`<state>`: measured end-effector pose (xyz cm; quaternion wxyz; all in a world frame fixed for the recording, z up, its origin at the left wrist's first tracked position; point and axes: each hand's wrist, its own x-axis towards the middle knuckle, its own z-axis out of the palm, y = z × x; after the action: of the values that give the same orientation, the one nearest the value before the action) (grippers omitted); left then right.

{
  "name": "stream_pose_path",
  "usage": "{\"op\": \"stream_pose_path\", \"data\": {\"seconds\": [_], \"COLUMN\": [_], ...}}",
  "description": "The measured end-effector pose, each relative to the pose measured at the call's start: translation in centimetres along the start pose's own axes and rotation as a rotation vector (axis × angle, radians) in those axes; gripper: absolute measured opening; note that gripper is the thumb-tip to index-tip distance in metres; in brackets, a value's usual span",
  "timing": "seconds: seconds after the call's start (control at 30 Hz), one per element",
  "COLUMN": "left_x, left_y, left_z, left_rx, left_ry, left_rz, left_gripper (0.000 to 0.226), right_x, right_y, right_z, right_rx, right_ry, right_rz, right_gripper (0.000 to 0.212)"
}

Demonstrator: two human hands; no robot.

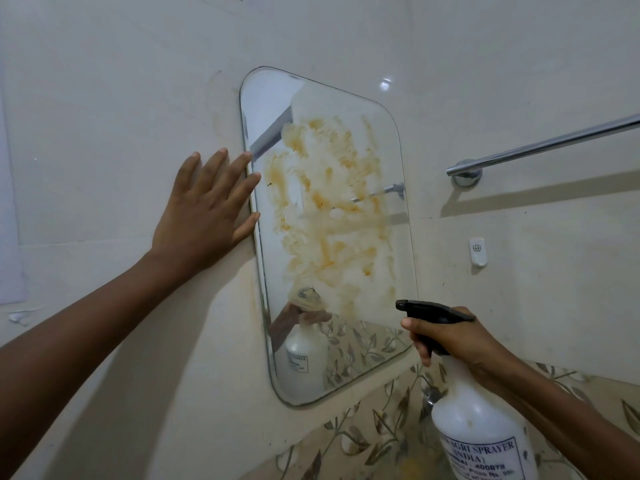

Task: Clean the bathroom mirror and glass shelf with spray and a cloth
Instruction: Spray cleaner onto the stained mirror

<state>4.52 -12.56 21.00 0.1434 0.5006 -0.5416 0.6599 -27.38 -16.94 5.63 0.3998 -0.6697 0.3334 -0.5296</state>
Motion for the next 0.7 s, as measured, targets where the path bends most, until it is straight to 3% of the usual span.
{"op": "stream_pose_path", "data": {"seconds": [0.2, 0.43, 0.7], "left_x": [0.0, 0.1, 0.2], "left_y": [0.0, -0.1, 0.0], "left_z": [0.1, 0.1, 0.1], "left_rx": [-0.003, 0.000, 0.005], "left_ry": [-0.002, -0.004, 0.000], "left_rz": [0.002, 0.003, 0.002], "left_gripper": [0.058, 0.059, 0.059], "right_x": [-0.3, 0.4, 1.0], "right_y": [-0.2, -0.2, -2.7], "right_z": [-0.2, -0.9, -1.1], "right_rx": [-0.060, 0.023, -0.008], "right_ry": [-0.068, 0.090, -0.002], "right_rz": [0.014, 0.008, -0.084], "right_gripper": [0.016, 0.013, 0.013]}}
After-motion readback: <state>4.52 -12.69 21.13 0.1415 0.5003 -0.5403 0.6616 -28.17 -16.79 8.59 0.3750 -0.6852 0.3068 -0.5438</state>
